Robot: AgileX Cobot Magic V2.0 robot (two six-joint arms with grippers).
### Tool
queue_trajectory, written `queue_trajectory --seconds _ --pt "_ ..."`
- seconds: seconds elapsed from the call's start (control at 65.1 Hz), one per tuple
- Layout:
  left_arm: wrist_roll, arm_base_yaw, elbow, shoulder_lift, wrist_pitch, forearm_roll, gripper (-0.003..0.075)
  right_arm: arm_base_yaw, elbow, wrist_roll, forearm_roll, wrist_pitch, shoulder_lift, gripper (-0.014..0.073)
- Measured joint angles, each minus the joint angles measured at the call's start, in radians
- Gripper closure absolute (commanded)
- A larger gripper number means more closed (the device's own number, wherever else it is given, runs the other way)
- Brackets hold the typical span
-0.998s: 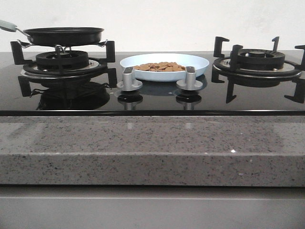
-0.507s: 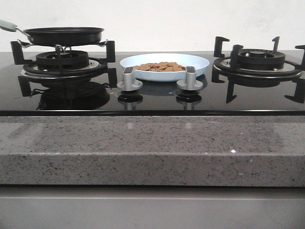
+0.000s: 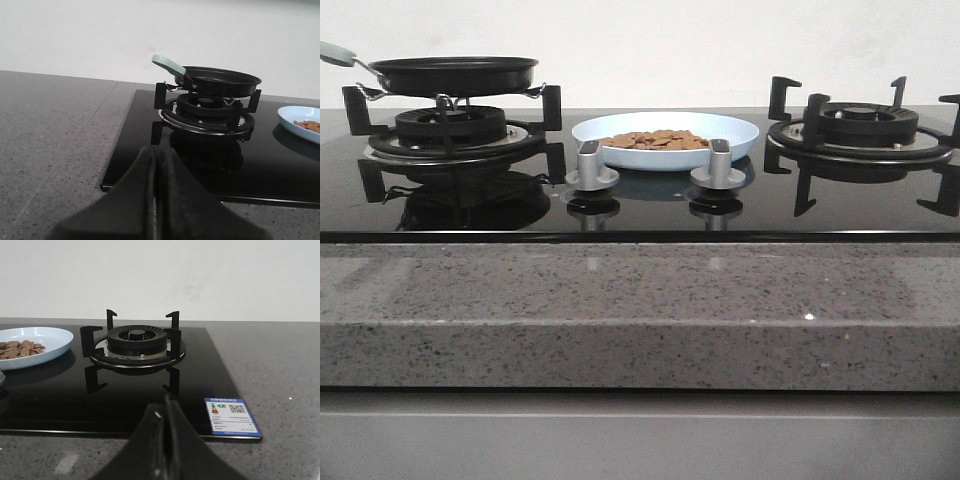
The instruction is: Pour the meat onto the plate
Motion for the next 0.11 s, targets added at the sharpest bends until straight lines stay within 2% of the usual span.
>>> queue_trajectory --seconds 0.108 --pt "0.0 0.0 0.0 0.0 0.0 0.0 0.0741 0.0 0.0 0.002 0.0 0.0 0.0 0.0663"
